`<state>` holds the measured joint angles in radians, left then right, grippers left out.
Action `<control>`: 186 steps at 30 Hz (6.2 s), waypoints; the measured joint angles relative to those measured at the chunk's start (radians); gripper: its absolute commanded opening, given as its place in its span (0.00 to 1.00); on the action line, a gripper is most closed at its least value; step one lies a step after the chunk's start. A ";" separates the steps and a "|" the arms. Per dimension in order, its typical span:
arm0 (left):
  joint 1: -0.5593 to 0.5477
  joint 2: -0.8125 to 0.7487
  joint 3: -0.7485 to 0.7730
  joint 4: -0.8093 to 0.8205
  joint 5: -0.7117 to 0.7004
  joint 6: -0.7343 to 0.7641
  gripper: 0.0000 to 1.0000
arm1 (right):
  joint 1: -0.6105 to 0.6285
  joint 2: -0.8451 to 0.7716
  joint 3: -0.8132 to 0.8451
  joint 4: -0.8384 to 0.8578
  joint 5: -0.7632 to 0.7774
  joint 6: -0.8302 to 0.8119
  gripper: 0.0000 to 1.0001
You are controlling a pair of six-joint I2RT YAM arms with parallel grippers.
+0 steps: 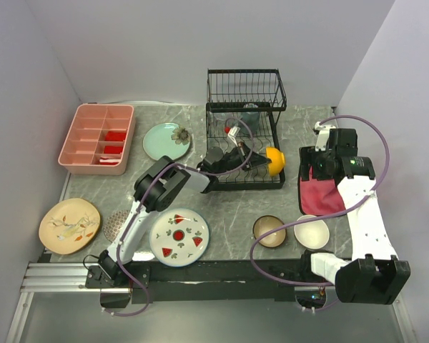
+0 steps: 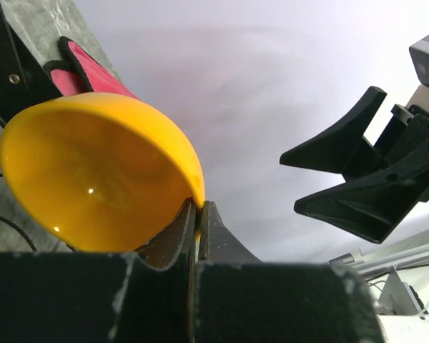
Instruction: Load the mixed dishes into the dish rack
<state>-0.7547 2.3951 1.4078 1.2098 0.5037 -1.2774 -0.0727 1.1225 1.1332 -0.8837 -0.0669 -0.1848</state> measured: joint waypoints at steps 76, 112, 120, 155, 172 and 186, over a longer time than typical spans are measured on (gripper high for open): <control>0.302 -1.168 -0.555 -2.334 -0.540 1.526 0.57 | -0.004 -0.056 -0.028 0.144 -0.301 0.091 0.85; 0.321 -0.988 -0.065 -2.512 -0.417 1.613 0.01 | -0.004 -0.079 -0.062 0.170 -0.292 0.113 0.87; 0.321 -0.961 0.020 -2.124 -0.039 1.521 0.01 | -0.004 -0.087 -0.059 0.155 -0.239 0.092 0.87; 0.161 -0.204 -0.225 0.003 0.396 0.066 0.04 | -0.101 -0.077 -0.004 0.013 -0.052 0.007 0.88; 0.142 -0.092 -0.142 -0.002 0.321 0.113 0.02 | -0.142 -0.040 0.047 -0.018 -0.055 0.008 0.88; 0.153 -0.164 -0.267 -0.045 0.262 0.166 0.04 | -0.142 -0.031 0.047 -0.014 -0.059 0.008 0.88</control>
<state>-0.6014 2.2311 1.1412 1.1652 0.7658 -1.1114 -0.2142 1.0916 1.1801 -0.8978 -0.1261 -0.1764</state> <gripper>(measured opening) 0.043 0.875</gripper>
